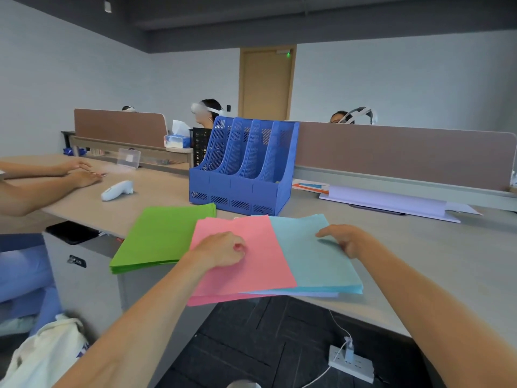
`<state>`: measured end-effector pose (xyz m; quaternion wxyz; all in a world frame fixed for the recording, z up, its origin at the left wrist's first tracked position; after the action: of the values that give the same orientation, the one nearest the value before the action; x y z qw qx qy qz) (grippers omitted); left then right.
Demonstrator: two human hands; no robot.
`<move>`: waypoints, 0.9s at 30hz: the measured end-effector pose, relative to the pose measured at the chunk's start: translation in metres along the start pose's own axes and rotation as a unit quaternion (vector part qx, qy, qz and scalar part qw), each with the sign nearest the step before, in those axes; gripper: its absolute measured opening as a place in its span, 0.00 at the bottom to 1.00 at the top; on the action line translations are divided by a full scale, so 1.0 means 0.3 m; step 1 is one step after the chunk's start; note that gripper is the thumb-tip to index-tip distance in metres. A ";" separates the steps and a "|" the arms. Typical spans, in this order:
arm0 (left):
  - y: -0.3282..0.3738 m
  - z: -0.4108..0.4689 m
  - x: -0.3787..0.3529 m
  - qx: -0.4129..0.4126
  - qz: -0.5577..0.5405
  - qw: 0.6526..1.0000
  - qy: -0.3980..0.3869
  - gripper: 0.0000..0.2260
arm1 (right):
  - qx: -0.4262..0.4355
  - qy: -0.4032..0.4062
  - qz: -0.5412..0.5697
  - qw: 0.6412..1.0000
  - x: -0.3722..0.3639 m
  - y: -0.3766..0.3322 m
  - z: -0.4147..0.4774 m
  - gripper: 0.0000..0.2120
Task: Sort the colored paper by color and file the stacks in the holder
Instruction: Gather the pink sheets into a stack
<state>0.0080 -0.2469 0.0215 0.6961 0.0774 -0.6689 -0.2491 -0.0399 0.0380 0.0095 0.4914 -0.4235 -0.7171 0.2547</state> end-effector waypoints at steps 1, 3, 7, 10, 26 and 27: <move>-0.003 0.001 -0.001 0.002 -0.002 1.000 0.001 0.15 | -0.006 -0.013 0.000 1.000 -0.002 0.004 0.006 0.11; -0.008 0.003 -0.002 0.004 -0.005 1.000 0.004 0.15 | -0.006 -0.023 0.012 1.000 0.007 -0.003 0.012 0.09; -0.010 0.005 -0.001 0.009 -0.018 1.000 0.002 0.15 | 0.003 -0.033 0.045 0.998 0.023 -0.040 0.001 0.06; -0.008 0.007 0.001 0.010 -0.021 1.000 -0.002 0.15 | 0.017 -0.029 0.068 0.997 0.034 -0.051 0.004 0.03; -0.013 0.024 0.001 0.021 -0.013 0.999 -0.024 0.15 | 0.003 -0.061 0.023 0.998 0.021 -0.047 0.009 0.22; -0.012 0.025 0.002 0.021 -0.012 0.999 -0.025 0.15 | 0.009 -0.069 0.030 0.997 0.014 -0.059 0.001 0.21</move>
<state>-0.0001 -0.2487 0.0210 0.6747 0.0936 -0.6900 -0.2448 -0.0472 0.0326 0.0253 0.4371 -0.4215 -0.7340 0.3042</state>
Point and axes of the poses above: each hand's wrist, its own z-axis towards the middle knuckle, its own x-axis out of the back of the hand, y = z × x, the point moved 8 cm from there along z, towards the middle knuckle, and after that the axes turned 14 degrees about -z, right-handed, at the moved point
